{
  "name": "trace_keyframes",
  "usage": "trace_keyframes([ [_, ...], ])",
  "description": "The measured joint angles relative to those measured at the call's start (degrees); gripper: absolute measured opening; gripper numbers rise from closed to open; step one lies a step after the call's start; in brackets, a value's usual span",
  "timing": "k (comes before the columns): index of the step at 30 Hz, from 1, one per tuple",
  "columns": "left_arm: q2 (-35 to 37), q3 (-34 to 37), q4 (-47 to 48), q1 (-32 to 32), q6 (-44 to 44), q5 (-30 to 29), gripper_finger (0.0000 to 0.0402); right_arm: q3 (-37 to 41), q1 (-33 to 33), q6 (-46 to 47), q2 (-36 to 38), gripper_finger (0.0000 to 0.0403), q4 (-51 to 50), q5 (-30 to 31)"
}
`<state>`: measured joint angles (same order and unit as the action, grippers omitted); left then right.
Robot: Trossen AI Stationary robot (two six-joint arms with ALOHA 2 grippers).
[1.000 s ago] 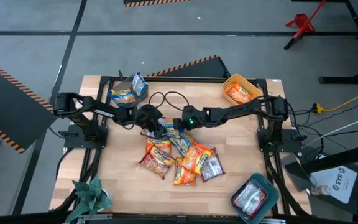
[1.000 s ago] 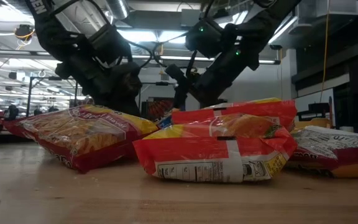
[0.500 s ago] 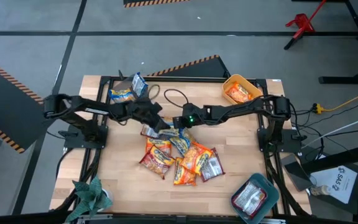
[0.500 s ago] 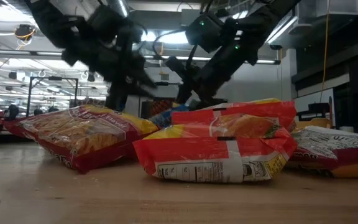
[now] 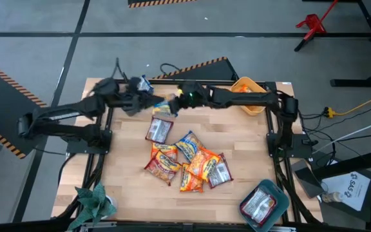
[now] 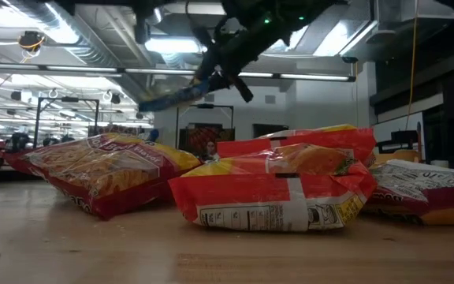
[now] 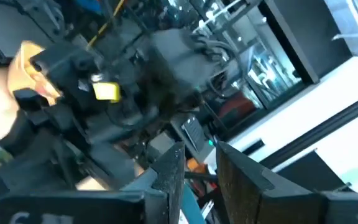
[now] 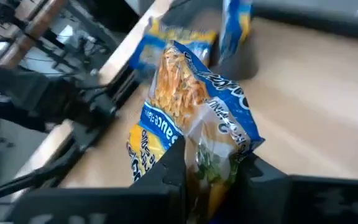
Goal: Sort Maruchan noodles
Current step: Put the blue noodle pack into the black bin
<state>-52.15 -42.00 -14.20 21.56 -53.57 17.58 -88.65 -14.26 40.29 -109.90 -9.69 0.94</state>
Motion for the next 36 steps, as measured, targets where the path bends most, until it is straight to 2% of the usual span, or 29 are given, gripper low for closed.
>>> trace_keyframes([
  [4,4.01,-2.25,3.01,0.99,1.17,-2.74,0.0089,-10.28,-2.37,-5.54,-5.25,0.0046,-1.57,-1.33],
  [9,7.96,-4.53,9.73,2.10,4.19,-6.08,0.0089,-26.10,-3.19,-13.72,-15.82,0.0045,-7.22,-2.87],
  [13,9.39,-4.72,14.09,2.61,5.10,-7.93,0.0089,-39.81,-3.34,-21.36,-22.49,0.0045,-11.87,-0.13],
  [16,10.16,-4.77,15.51,2.89,5.16,-8.30,0.0089,-46.34,-3.45,-27.17,-27.48,0.0045,-15.07,3.04],
  [18,10.10,-4.77,16.08,2.96,5.18,-8.52,0.0089,-45.10,-3.43,-29.57,-28.33,0.0045,-11.26,4.84],
  [22,10.11,-4.74,16.65,2.92,5.18,-8.72,0.0089,-45.33,-3.82,-30.64,-28.59,0.0045,-11.36,7.29],
  [33,10.11,-4.74,19.00,2.93,5.69,-10.55,0.0089,-45.23,-4.09,-34.17,-32.24,0.0046,-7.84,8.05],
  [36,10.09,-4.74,19.15,2.93,5.71,-10.55,0.0089,-45.04,-3.98,-37.50,-33.03,0.0062,-8.54,8.07],
])
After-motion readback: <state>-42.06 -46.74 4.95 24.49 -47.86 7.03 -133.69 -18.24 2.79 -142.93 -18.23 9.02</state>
